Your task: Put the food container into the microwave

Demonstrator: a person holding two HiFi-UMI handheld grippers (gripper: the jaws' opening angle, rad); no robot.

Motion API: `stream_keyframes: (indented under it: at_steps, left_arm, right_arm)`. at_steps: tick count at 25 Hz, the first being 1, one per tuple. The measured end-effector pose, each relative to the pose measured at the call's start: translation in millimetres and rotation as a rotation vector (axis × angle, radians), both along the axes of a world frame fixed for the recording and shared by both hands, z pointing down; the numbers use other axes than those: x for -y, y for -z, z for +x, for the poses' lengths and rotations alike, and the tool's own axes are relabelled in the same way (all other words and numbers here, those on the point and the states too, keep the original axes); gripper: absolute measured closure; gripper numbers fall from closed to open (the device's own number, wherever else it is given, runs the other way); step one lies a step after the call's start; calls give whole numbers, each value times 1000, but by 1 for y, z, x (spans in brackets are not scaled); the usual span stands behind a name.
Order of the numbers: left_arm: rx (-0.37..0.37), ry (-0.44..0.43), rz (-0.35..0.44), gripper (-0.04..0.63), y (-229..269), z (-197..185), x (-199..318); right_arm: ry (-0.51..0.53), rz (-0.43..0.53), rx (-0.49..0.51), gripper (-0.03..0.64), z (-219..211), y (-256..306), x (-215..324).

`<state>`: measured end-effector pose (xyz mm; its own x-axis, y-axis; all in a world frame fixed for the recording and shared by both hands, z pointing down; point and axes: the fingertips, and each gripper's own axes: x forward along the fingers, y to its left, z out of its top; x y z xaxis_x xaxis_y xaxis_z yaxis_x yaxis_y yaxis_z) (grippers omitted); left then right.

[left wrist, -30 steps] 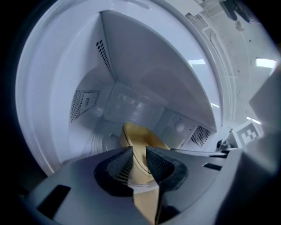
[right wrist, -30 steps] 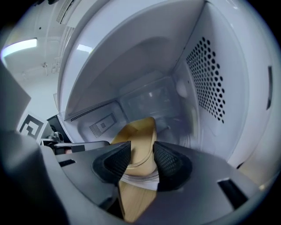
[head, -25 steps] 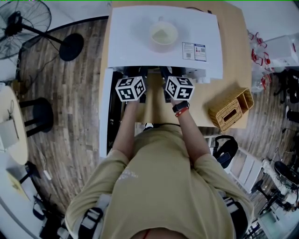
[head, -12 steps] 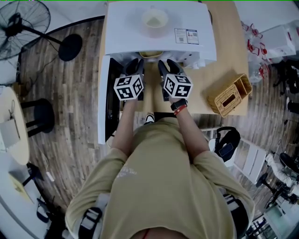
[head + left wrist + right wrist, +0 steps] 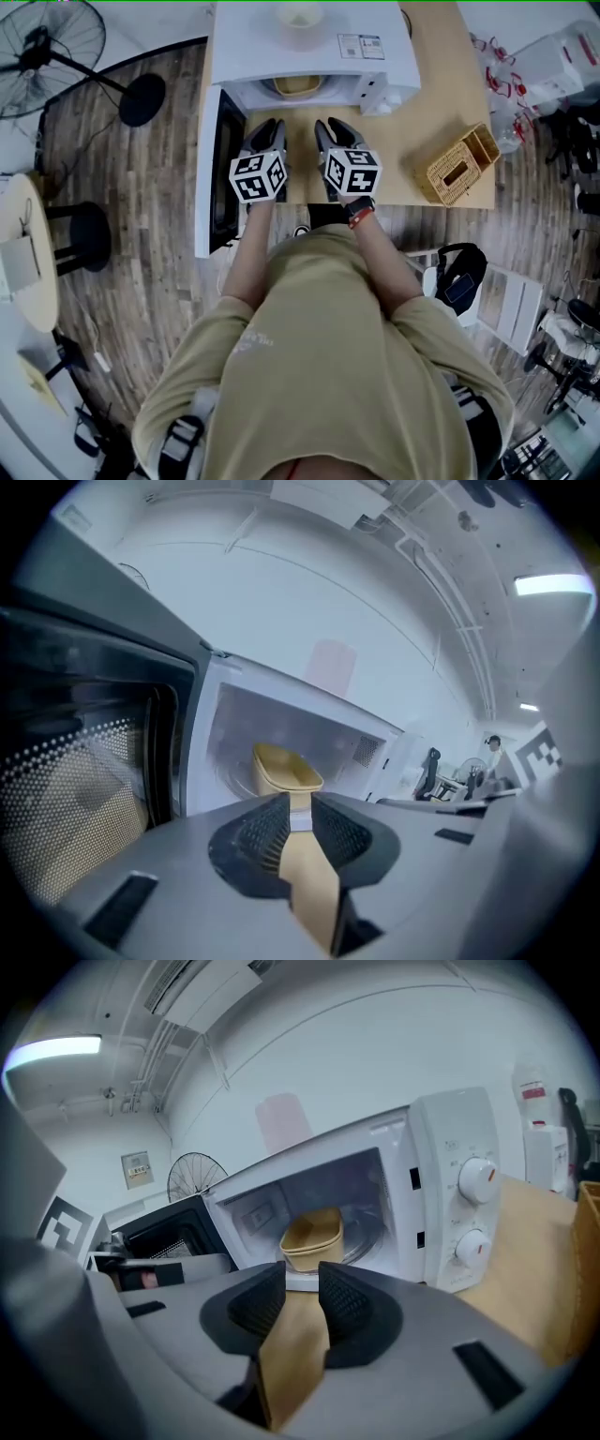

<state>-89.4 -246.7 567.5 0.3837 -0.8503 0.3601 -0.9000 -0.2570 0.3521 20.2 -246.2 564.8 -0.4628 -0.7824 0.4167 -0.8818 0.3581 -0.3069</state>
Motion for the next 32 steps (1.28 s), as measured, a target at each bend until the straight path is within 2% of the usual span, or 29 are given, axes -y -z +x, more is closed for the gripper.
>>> stream_keyframes:
  at_steps: [2, 6, 17, 27, 32]
  left_arm:
    - [-8, 5, 18, 512, 8, -1, -8]
    - [29, -1, 51, 526, 17, -2, -20]
    - [48, -14, 75, 572, 21, -8, -39]
    - [54, -57, 67, 575, 20, 3, -45]
    - [53, -67, 9, 575, -2, 3, -50]
  right_arm:
    - [10, 22, -15, 502, -3, 7, -8]
    - [5, 53, -29, 533, -6, 17, -19]
    - [-25, 87, -46, 583, -6, 28, -35]
    - [-12, 63, -40, 583, -11, 20, -38]
    - [39, 48, -35, 586, -20, 15, -42]
